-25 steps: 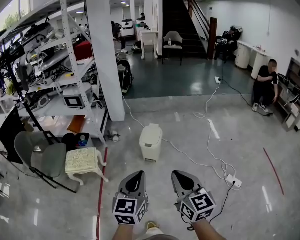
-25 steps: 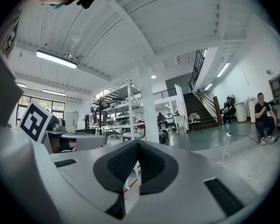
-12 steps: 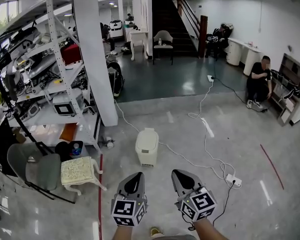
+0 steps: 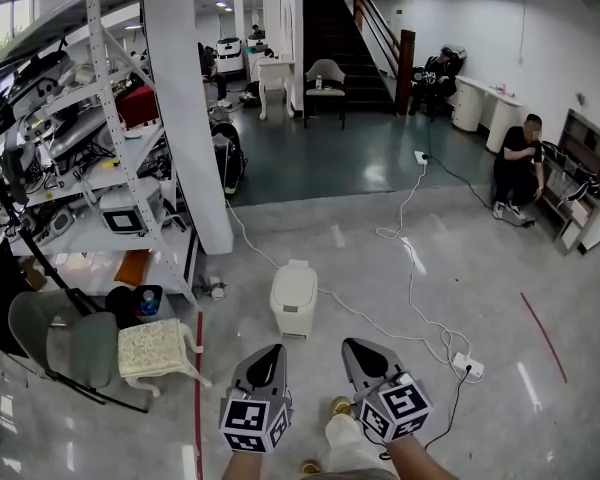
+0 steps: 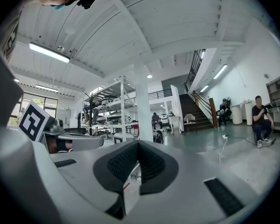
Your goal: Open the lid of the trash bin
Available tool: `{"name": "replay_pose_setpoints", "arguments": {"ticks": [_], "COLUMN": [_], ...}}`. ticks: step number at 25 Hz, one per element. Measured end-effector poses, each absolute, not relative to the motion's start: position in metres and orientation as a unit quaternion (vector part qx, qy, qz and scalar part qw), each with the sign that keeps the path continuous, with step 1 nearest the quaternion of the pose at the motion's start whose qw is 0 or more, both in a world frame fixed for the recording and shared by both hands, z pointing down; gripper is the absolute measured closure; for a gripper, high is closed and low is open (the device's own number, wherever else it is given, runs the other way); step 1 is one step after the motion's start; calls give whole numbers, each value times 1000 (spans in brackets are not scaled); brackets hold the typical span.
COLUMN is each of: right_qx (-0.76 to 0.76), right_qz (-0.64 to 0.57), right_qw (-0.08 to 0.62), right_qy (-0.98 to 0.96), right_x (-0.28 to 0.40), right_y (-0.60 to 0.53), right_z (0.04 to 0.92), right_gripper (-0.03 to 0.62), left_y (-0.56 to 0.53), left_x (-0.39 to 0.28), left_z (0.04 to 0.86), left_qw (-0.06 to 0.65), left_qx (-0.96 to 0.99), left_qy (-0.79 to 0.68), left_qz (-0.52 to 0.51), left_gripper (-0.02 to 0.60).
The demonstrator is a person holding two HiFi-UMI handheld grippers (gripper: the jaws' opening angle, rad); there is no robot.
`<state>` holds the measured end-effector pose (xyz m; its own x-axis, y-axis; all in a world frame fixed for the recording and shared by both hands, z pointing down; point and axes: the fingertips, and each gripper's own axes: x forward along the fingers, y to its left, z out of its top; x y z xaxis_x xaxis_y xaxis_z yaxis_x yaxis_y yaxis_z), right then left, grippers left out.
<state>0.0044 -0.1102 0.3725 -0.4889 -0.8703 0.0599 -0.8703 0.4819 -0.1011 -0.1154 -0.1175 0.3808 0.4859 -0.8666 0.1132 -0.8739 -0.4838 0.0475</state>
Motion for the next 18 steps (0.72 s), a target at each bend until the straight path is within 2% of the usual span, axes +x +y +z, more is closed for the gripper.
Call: {"name": "replay_pose_setpoints", "arguments": {"ticks": [18], "right_qx": [483], "right_qz": [73], "right_qw": [-4], "right_qy": [-873], "right_x": [-6], "right_y": [-219], "right_z": [387], "right_gripper": [562], "left_y": [-215], "left_x": [-121], "left_z": [399], "left_qw": [59], "left_qx": [849], "left_qy": [-523], "left_qz": [52], "left_gripper": [584]}}
